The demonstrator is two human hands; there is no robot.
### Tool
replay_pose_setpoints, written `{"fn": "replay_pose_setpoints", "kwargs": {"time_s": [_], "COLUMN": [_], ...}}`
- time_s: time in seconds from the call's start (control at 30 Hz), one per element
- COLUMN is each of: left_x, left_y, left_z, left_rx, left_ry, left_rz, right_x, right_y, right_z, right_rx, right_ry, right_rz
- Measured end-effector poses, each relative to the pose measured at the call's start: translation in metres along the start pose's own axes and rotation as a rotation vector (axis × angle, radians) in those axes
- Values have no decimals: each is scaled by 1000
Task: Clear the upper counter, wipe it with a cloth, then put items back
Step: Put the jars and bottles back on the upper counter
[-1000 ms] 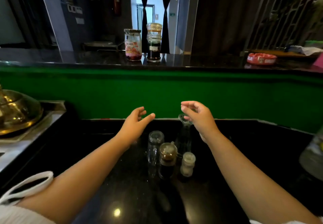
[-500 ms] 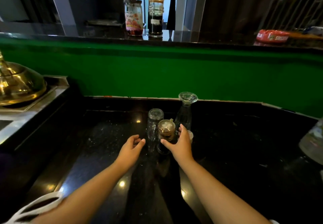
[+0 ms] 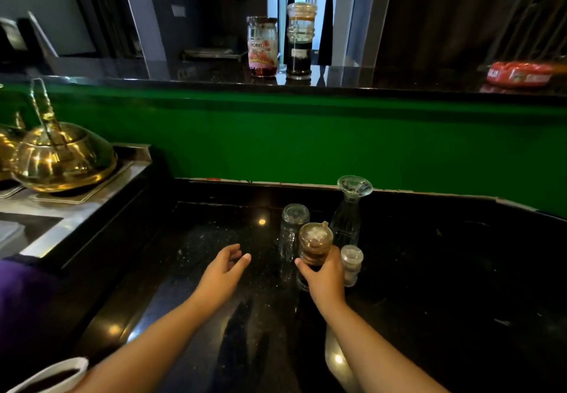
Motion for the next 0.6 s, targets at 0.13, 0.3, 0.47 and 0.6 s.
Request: {"fn": "replay_pose_setpoints", "kwargs": {"time_s": [0.13,0.3,0.47,0.6], "left_x": [-25,-51,-83,-96], "left_y": [25,95,170,219], "left_z": [-26,-66,-101,-128], "left_rx": [75,290,489,587], "left_ry": [92,166,255,304], "left_rz": [-18,-80,-163,-259], "right_x": [-18,-40,-54,-54], "right_y": [-49,-130,-210,-264], "right_z": [-2,-43,-98,-145], "right_rx": [-134,-242,-340,-402], "right_ry": [-36,-9,32,-9], "right_rz": [-76,-230,-332,-388]}}
Point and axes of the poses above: each hand's wrist, its own z-axis away from the middle knuckle, its own x-axis out of the palm, y = z × x, the point moved 5 cm from there along -z, towards the middle knuckle, and after that the axes turned 9 degrees about -z, right-handed, at the moved point
